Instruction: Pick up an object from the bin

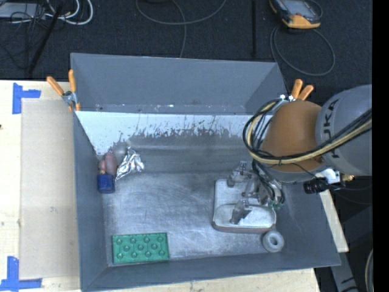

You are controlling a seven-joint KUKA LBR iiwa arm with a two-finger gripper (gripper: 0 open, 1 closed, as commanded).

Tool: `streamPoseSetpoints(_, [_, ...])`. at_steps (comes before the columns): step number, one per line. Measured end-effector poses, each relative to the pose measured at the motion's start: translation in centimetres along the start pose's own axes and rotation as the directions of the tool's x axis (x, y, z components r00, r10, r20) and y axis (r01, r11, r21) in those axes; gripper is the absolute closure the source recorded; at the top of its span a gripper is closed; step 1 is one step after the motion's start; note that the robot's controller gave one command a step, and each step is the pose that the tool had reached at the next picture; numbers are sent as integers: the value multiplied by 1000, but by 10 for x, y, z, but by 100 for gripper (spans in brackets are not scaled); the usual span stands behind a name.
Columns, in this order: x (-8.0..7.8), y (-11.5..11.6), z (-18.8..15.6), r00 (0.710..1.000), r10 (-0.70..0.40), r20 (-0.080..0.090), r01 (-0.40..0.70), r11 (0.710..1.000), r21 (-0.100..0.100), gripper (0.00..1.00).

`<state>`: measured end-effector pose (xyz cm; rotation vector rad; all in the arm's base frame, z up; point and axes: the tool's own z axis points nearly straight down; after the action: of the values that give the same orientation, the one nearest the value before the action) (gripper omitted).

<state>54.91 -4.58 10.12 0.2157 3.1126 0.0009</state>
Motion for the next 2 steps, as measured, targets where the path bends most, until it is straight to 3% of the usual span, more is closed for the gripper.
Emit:
streamPoseSetpoints(1, [-17, -2, 5, 990, 137, 19, -137, 991, -7, 0])
streamPoseSetpoints(2, [-8, -1, 18, 995, 100, -14, -100, 995, 3, 0])
